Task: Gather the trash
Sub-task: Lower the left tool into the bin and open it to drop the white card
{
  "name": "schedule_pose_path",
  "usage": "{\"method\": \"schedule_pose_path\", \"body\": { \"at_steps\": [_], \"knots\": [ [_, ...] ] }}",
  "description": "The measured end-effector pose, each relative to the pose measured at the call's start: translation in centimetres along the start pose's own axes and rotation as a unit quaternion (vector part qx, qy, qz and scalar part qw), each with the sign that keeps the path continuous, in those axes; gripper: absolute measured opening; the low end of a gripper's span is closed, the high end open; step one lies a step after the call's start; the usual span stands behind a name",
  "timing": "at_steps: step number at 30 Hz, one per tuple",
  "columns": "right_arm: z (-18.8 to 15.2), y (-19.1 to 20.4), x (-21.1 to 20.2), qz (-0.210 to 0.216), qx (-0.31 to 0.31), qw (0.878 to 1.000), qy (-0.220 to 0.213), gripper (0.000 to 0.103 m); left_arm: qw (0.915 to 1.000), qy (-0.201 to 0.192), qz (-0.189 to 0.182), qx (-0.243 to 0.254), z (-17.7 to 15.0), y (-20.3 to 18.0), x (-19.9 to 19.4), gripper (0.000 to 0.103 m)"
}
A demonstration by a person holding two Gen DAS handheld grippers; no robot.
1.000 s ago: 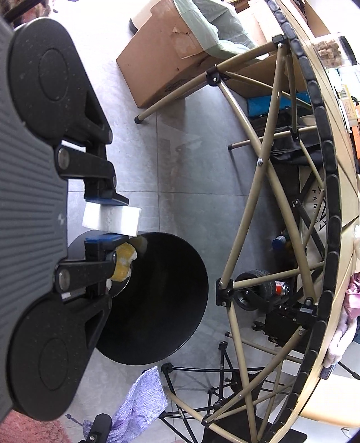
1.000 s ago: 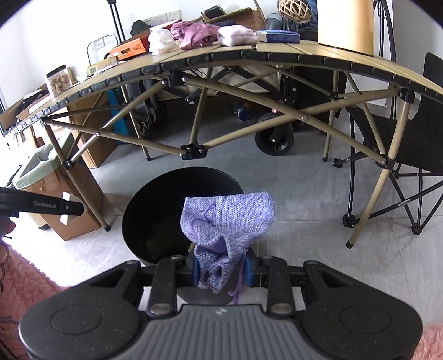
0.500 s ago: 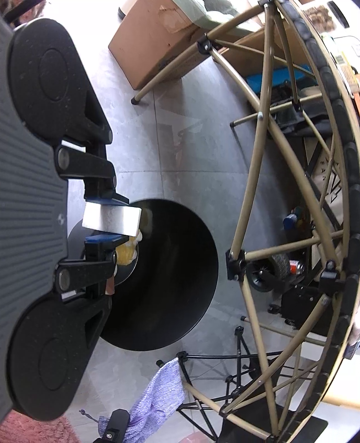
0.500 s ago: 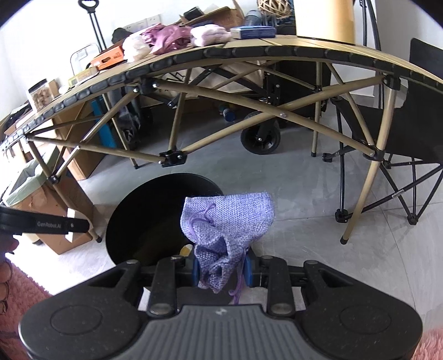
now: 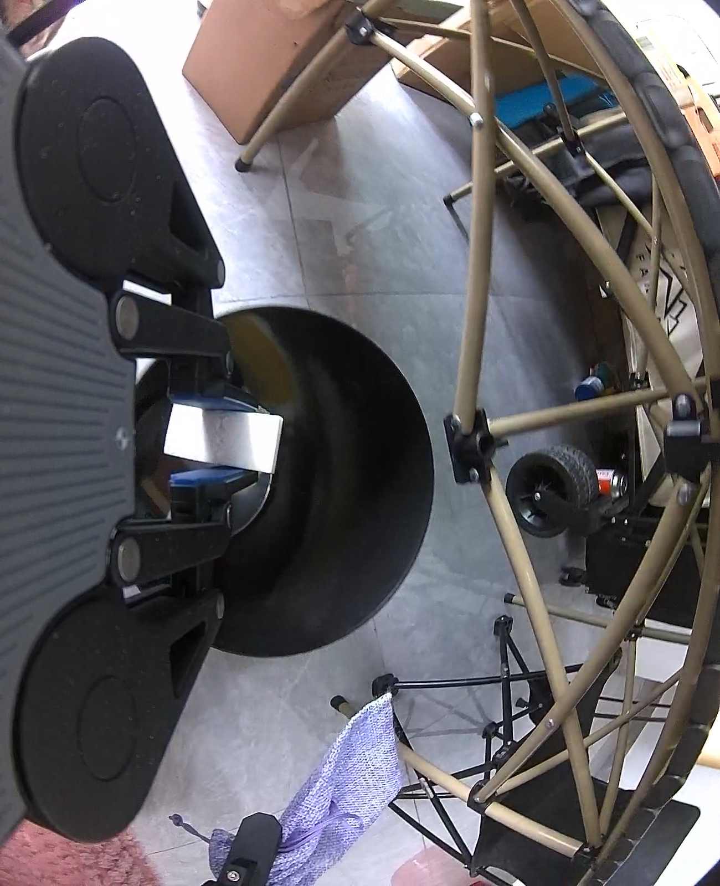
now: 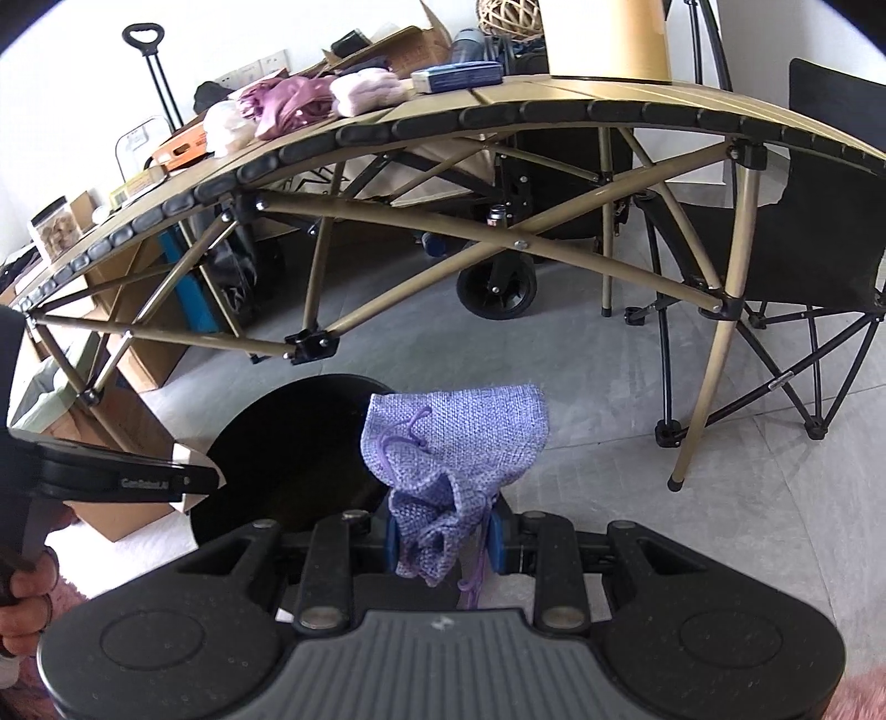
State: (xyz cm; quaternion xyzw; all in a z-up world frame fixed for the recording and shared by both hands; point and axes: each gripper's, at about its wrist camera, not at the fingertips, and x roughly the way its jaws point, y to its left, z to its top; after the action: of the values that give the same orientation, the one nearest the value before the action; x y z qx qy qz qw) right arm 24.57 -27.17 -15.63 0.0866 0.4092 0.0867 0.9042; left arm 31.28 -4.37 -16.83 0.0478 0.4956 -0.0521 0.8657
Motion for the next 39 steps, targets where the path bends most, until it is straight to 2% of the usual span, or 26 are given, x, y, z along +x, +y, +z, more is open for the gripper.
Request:
{"method": "schedule_pose_path", "body": {
  "at_steps": [11,16,25,35,36,37,38,39],
  "knots": [
    [1.4,-0.7,1.4,-0.011,0.000,1.000,-0.004,0.028,0.9997,0.012,-0.016,0.011,1.6,-2.1,2.1,0.021],
    [1.8,-1.0,2.4,-0.016,0.002,1.000,0.001,0.028,0.9993,0.030,-0.020,0.005,2.4,-2.5,3.5,0.021],
    [1.9,-1.4,3.2,-0.022,0.009,1.000,0.010,0.028,0.9982,0.056,-0.018,-0.010,3.1,-2.9,5.6,0.021],
    [1.9,-1.5,3.4,-0.022,0.008,1.000,0.012,0.028,0.9975,0.068,-0.014,-0.015,3.2,-3.1,6.2,0.022],
    [1.9,-1.5,3.4,-0.022,0.007,1.000,0.012,0.028,0.9974,0.069,-0.011,-0.016,3.2,-3.1,6.3,0.023],
    [2.0,-1.5,3.4,-0.022,0.007,1.000,0.012,0.028,0.9973,0.070,-0.009,-0.017,3.2,-3.0,6.3,0.031],
    [2.0,-1.4,3.4,-0.022,0.007,1.000,0.012,0.028,0.9973,0.071,-0.007,-0.018,3.2,-3.1,6.3,0.048],
    [2.0,-1.4,3.4,-0.023,0.007,1.000,0.012,0.028,0.9972,0.072,-0.005,-0.020,3.2,-3.1,6.3,0.060]
  ]
}}
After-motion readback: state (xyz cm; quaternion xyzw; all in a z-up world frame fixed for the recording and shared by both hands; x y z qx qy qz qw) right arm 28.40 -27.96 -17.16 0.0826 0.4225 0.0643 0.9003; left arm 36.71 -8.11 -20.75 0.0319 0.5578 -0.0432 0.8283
